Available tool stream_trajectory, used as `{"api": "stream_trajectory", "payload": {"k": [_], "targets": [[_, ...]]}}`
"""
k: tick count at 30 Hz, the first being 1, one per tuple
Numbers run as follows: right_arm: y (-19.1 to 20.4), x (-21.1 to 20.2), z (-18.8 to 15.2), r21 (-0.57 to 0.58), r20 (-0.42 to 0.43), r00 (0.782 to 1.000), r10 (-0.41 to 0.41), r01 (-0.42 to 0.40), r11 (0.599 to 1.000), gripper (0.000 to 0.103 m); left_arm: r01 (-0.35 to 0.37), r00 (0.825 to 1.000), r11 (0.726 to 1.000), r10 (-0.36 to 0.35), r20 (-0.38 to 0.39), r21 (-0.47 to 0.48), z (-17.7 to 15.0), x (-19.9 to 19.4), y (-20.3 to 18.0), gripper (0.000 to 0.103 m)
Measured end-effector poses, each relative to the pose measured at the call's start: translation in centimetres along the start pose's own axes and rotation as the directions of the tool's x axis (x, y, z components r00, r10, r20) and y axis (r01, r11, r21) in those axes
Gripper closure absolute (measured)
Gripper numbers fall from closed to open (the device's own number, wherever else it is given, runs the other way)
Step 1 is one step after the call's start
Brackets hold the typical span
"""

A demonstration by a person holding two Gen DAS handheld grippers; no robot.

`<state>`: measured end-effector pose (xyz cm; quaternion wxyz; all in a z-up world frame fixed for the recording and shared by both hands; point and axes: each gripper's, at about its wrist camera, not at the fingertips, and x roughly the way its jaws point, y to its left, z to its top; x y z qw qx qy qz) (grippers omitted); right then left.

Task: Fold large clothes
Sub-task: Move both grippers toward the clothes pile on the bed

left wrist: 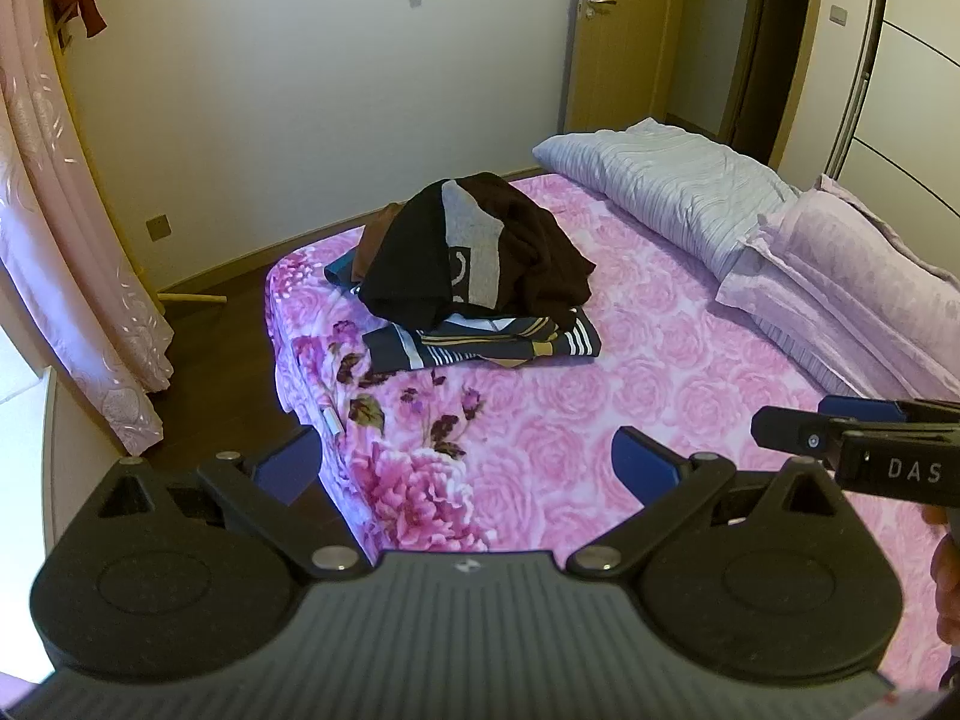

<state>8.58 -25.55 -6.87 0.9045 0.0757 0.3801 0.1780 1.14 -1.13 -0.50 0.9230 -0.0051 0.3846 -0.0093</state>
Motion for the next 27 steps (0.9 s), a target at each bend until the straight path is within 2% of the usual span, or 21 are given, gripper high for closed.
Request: {"api": "stream_trajectory", "payload": {"k": [18,27], "targets": [[0.0,1.6,1.6,0.007,-0.007,1.0,0.016,-0.016,1.0,0.034,-0.028,1.0,1.0,0.027,-0.012,-0.007,1.5,1.5,0.4,0.001],[-1.2,4.7,2.5,0.047,-0.047,0.999,0.026,-0.024,0.999,0.034,-0.023,0.998,1.0,0.023,-0.056,-0.005,3.2,5.5,1.5,0.001]]}}
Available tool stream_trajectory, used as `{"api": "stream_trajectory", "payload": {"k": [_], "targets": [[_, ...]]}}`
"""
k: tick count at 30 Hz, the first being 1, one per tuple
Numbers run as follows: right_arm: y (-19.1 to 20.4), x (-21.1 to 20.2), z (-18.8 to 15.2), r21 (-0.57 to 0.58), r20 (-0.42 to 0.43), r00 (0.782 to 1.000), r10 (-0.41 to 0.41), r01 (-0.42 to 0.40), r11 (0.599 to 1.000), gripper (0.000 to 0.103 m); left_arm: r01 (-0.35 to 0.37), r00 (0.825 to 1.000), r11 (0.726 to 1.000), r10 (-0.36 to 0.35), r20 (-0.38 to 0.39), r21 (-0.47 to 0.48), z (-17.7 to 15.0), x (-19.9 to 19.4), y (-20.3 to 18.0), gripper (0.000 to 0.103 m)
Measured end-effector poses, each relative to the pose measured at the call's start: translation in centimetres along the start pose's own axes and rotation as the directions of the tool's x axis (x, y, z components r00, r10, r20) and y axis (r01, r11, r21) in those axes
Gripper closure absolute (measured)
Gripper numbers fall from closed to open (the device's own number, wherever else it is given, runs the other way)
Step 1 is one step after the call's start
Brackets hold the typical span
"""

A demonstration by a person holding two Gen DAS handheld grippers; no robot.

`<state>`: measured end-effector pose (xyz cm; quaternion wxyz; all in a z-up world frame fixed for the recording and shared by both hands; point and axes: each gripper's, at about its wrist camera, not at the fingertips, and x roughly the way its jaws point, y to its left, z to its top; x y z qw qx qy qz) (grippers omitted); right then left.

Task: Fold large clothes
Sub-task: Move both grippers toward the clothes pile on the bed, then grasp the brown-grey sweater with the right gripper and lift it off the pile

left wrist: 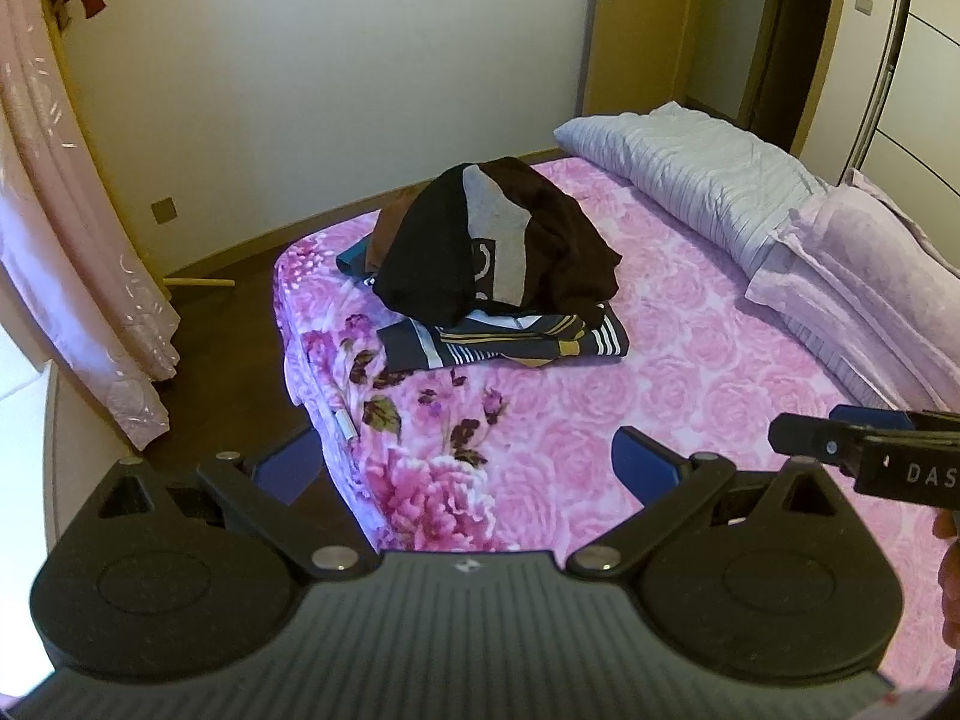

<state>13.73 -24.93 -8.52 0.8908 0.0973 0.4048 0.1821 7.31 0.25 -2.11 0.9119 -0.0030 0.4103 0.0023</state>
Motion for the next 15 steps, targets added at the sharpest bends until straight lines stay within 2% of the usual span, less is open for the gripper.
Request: {"api": "stream_trajectory", "payload": {"k": [7,15], "targets": [[-2.0,4.6,2.2,0.071,-0.028,0.999,-0.037,0.039,0.997,0.034,0.036,0.998,0.999,-0.034,-0.054,0.034,3.8,6.9,1.5,0.002],[-2.7,13.0,6.5,0.149,-0.045,0.997,-0.065,0.071,0.986,0.039,0.057,0.993,0.995,-0.048,-0.104,0.079,10.0,16.7,5.0,0.002]]}}
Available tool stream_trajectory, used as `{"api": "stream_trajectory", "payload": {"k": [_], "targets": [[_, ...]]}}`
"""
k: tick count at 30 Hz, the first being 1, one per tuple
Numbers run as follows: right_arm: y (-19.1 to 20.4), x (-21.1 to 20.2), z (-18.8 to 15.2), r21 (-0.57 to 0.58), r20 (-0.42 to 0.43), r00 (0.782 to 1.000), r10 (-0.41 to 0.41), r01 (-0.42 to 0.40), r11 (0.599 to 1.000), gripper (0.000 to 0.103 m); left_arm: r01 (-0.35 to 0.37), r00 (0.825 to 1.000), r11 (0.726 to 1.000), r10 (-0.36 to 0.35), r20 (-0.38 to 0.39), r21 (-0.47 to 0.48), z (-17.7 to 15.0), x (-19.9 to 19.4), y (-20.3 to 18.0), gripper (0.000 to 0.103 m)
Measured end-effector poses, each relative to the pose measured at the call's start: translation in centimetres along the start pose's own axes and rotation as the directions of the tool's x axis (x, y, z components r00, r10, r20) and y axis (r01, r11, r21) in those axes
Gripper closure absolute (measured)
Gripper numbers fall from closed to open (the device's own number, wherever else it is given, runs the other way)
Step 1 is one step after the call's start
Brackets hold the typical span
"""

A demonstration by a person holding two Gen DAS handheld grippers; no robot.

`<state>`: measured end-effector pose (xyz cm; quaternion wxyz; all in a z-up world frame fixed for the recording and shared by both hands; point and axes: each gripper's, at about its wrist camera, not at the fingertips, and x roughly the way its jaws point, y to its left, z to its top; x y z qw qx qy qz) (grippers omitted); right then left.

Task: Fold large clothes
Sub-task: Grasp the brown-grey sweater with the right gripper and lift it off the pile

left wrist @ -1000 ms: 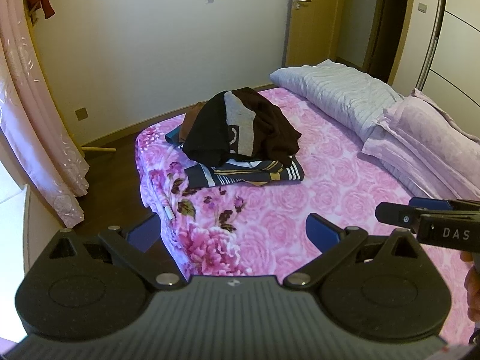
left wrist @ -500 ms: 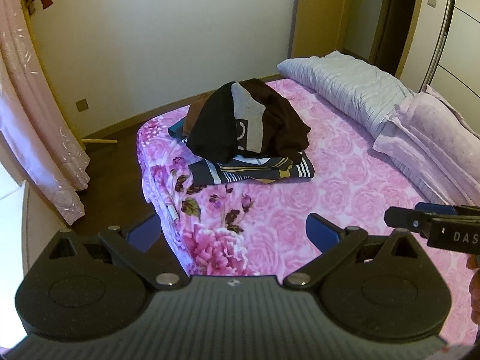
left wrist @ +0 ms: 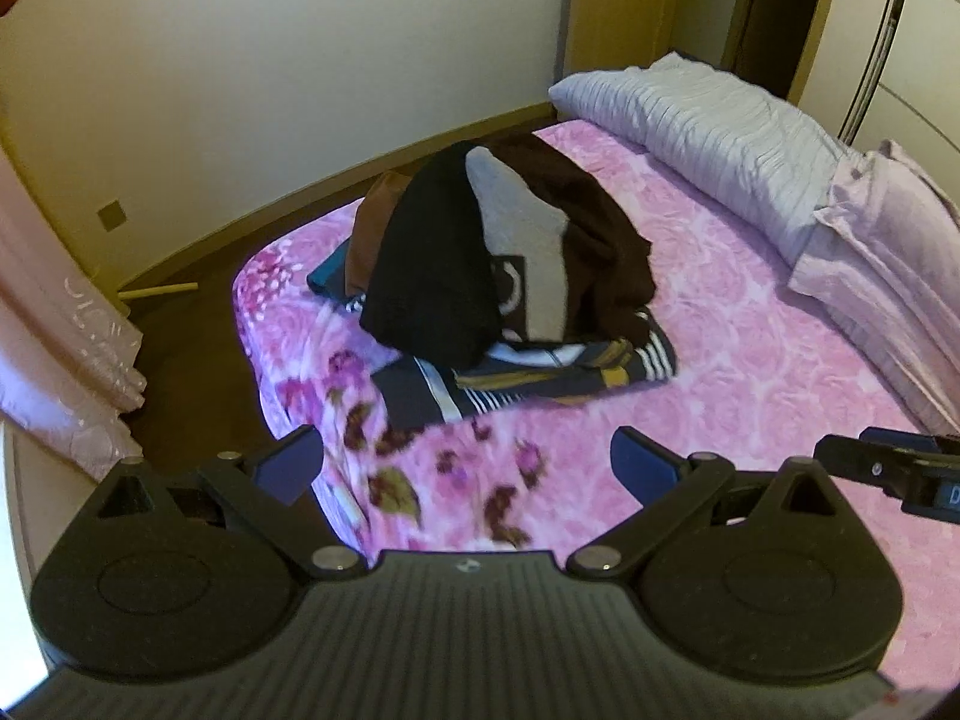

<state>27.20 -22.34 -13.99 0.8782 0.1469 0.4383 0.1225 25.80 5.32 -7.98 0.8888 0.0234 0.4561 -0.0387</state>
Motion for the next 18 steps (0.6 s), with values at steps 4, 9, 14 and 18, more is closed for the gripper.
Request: {"api": "stream_trajectory", "payload": {"k": [4,9,14,18], "targets": [[0.8,4.6,3.1,0.039,0.029,1.0,-0.006,0.005,0.999,0.044,0.021,0.999,0.999,-0.02,-0.027,0.029,4.0,4.6,2.0,0.003],[1.9,9.8,7.3,0.04,0.068,0.998,-0.015,0.013,0.999,0.046,0.04,0.998,0.997,-0.037,-0.043,0.059,8.9,9.9,3.7,0.004],[3.0,14.8,10.6,0.004,0.083,0.996,-0.03,0.029,1.0,0.047,0.054,0.997,0.996,-0.049,-0.063,0.076,12.7,15.4,4.6,0.004],[3.5,19.1,12.8,-0.038,0.072,0.997,-0.036,0.039,0.999,0.048,0.059,0.995,0.995,-0.052,-0.089,0.085,15.1,19.5,4.9,0.004]]}}
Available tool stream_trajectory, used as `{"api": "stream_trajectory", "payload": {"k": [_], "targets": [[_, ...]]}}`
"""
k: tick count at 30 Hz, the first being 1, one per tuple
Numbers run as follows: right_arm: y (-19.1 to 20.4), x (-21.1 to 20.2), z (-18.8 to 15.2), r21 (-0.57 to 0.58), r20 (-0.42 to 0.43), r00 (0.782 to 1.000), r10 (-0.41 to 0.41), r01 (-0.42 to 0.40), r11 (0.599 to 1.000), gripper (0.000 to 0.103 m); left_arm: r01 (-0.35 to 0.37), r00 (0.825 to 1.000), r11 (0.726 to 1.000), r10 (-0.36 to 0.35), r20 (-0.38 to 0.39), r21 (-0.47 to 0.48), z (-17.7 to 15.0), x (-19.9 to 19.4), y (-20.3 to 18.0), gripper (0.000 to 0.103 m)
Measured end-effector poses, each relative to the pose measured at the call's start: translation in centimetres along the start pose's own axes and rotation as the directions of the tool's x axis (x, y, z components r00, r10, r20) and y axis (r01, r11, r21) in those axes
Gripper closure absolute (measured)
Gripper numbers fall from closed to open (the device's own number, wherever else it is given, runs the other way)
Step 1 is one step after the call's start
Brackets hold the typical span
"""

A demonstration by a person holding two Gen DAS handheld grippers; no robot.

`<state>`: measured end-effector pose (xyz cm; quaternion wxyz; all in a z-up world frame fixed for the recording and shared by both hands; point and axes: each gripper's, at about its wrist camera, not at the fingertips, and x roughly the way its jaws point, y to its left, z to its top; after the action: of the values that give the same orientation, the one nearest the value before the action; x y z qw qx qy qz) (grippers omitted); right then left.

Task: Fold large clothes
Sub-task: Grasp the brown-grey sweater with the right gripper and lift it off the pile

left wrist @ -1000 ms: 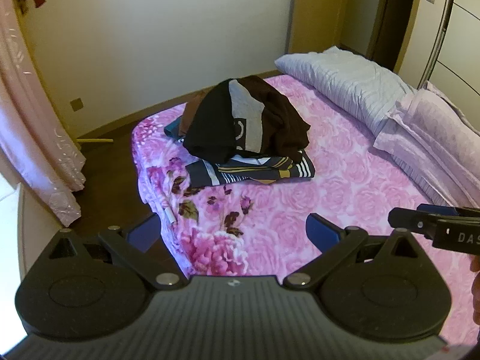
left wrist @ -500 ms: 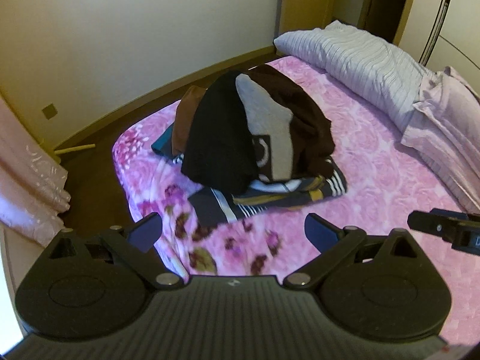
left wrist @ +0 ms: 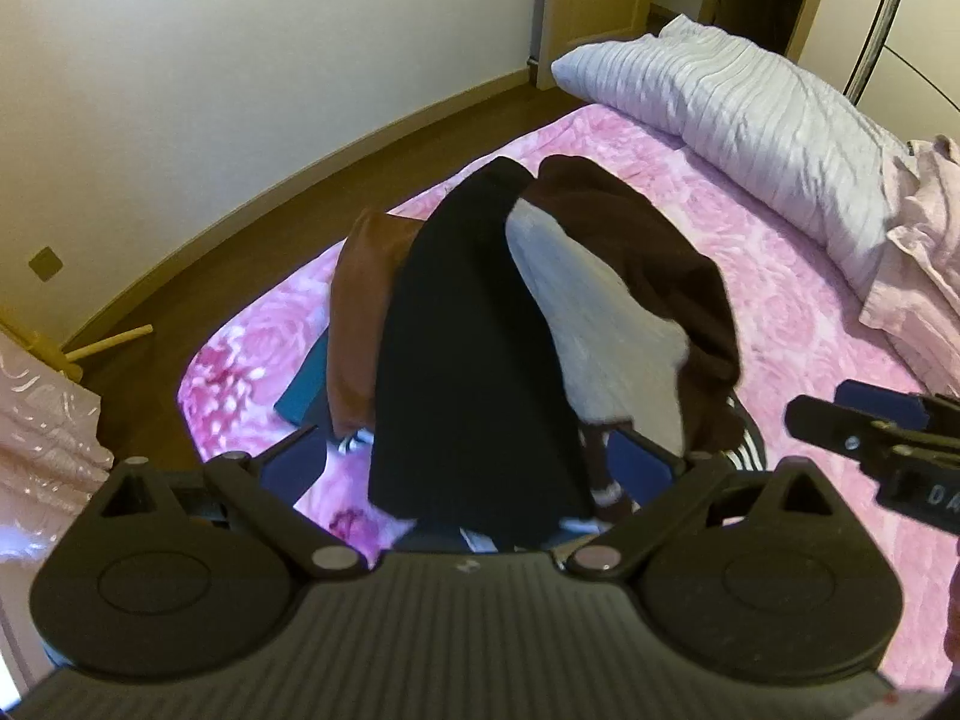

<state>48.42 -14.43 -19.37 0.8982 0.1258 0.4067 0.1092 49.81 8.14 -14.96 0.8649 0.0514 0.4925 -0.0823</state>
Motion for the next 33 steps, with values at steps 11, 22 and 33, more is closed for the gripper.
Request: {"api": "stream_trajectory", "payload": {"k": [11,22,33], "targets": [[-1.4,11.1,2.0,0.01,-0.1,0.994,0.05,-0.049,0.999,0.048,0.0,0.997,1.0,0.0,-0.076,0.005,3.6,8.0,1.5,0.005],[-2.1,7.1,2.6,0.058,0.083,0.98,0.179,-0.184,0.981,0.1,0.007,0.998,1.0,-0.007,-0.06,0.008,5.1,7.4,2.2,0.009],[-4.5,-10.6,4.6,0.202,0.54,0.84,0.043,-0.179,0.963,0.101,0.162,0.973,0.974,-0.185,0.14,0.159,6.6,-2.3,-5.2,0.009]]}}
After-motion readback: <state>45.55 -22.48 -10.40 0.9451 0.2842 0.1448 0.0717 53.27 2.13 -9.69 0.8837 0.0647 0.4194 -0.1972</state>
